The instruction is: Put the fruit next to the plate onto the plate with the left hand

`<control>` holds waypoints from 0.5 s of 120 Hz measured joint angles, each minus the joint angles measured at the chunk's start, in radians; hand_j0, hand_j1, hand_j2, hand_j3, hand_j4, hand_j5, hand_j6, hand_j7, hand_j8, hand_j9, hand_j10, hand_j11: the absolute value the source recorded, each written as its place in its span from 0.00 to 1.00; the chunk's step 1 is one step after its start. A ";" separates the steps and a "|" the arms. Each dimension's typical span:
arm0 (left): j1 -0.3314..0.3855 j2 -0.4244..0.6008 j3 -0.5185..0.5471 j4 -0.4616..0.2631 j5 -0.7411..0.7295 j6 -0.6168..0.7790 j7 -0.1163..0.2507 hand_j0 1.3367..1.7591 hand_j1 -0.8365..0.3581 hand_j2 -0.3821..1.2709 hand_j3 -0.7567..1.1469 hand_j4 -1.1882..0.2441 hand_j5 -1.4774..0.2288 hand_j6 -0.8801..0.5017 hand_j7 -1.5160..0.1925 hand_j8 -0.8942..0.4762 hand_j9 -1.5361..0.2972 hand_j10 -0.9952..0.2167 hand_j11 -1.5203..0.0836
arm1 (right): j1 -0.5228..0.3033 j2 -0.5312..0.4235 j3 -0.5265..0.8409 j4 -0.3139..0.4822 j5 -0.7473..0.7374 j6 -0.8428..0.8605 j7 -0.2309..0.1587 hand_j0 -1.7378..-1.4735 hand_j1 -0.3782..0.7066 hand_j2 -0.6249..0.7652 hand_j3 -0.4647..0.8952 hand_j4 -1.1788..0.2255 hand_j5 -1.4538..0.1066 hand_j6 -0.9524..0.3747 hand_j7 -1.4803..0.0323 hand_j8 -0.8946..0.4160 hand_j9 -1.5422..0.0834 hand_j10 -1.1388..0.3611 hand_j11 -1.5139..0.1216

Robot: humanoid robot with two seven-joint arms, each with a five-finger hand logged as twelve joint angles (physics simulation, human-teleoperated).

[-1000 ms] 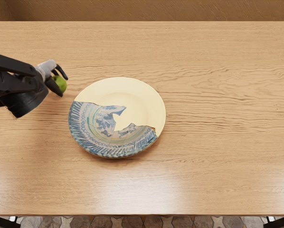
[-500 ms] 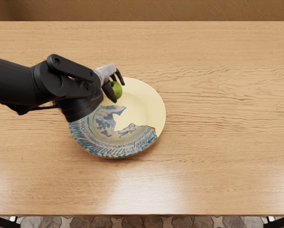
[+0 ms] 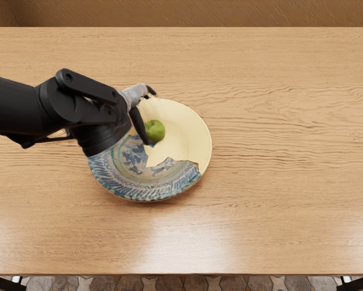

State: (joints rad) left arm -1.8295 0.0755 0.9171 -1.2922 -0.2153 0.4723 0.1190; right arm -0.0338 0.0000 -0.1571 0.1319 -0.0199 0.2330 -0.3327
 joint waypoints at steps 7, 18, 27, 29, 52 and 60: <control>-0.001 0.063 -0.010 0.001 0.003 -0.022 0.000 0.76 0.89 0.25 0.40 0.75 0.77 0.55 0.80 0.57 0.75 0.72 0.85 | 0.000 0.000 0.000 0.000 0.000 0.000 0.000 0.30 0.03 0.45 0.34 0.84 0.93 0.72 0.98 0.68 0.95 0.76 0.93; 0.000 0.229 -0.049 0.001 0.005 -0.076 -0.001 0.76 0.92 0.24 0.40 0.77 0.80 0.58 0.83 0.60 0.78 0.76 0.88 | 0.000 0.000 0.000 0.000 0.000 0.000 0.000 0.30 0.03 0.45 0.34 0.84 0.93 0.72 0.98 0.68 0.95 0.76 0.93; -0.003 0.350 -0.081 0.001 0.007 -0.165 -0.002 0.76 0.94 0.24 0.40 0.79 0.82 0.59 0.84 0.61 0.80 0.77 0.90 | 0.000 0.000 0.000 0.000 0.000 0.000 0.000 0.30 0.03 0.45 0.34 0.84 0.93 0.72 0.98 0.68 0.95 0.76 0.93; -0.003 0.371 -0.087 0.001 0.008 -0.187 -0.002 0.76 0.94 0.24 0.40 0.79 0.82 0.60 0.85 0.61 0.80 0.78 0.90 | 0.000 0.000 0.000 0.000 0.000 0.000 0.000 0.30 0.03 0.45 0.34 0.84 0.93 0.72 0.98 0.68 0.95 0.76 0.93; 0.039 0.600 -0.154 0.001 0.040 -0.363 -0.005 0.76 0.97 0.24 0.40 0.81 0.84 0.62 0.87 0.63 0.82 0.80 0.92 | 0.000 0.000 0.000 0.000 0.000 0.000 0.000 0.30 0.03 0.45 0.34 0.84 0.93 0.72 0.98 0.68 0.95 0.76 0.93; 0.053 0.655 -0.172 0.002 0.061 -0.408 -0.005 0.76 0.97 0.23 0.40 0.81 0.85 0.62 0.87 0.64 0.82 0.80 0.93 | 0.000 0.000 0.000 0.000 0.000 0.000 0.000 0.30 0.03 0.45 0.34 0.84 0.93 0.72 0.98 0.68 0.95 0.76 0.93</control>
State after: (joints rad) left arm -1.7767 0.7309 0.7449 -1.2907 -0.1547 0.0645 0.1138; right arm -0.0337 0.0000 -0.1571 0.1319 -0.0199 0.2329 -0.3328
